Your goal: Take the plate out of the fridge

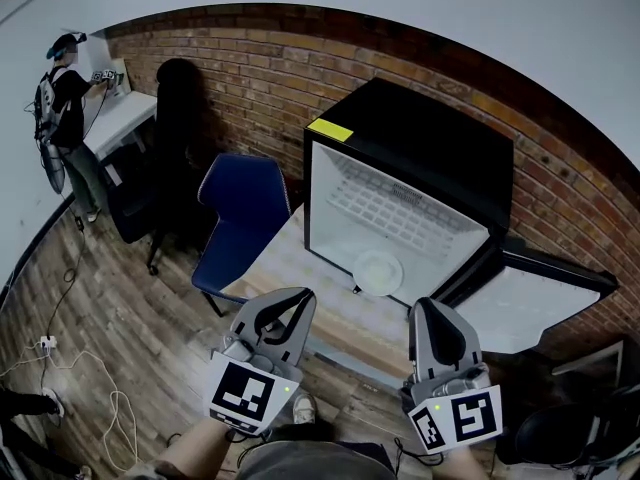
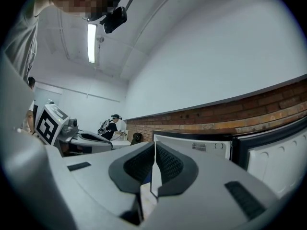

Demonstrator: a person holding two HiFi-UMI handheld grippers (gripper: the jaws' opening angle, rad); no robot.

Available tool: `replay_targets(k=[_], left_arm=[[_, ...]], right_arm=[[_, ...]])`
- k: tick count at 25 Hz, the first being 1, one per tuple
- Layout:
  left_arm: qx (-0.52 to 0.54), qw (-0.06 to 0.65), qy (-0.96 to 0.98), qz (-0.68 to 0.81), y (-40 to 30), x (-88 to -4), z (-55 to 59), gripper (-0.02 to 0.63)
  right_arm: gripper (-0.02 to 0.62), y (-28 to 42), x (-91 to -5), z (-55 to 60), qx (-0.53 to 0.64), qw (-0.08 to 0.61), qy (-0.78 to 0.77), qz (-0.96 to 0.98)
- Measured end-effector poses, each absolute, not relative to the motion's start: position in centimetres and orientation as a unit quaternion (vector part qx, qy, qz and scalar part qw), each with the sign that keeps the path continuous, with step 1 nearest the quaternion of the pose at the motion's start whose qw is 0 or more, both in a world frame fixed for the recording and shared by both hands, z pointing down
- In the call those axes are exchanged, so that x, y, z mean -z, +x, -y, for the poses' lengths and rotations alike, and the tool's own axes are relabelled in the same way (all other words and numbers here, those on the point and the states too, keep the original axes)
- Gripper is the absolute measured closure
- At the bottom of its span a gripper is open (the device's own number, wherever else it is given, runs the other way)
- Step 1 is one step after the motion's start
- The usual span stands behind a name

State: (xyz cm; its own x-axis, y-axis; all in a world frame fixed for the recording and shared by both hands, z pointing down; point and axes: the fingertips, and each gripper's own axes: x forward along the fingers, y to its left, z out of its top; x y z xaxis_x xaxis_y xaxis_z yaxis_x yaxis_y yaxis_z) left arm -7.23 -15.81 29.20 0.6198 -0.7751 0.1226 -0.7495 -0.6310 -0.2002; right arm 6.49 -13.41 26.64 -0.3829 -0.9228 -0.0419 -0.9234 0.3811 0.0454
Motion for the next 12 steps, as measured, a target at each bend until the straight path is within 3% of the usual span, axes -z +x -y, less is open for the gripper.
replay_targets(k=[12], left_arm=[[0.099,0.054,-0.905,-0.409,-7.5,-30.0,21.3,0.588]], right_arm=[[0.565,7.2,-27.0,17.4,-0.035,-0.004,-0.584,-0.811]])
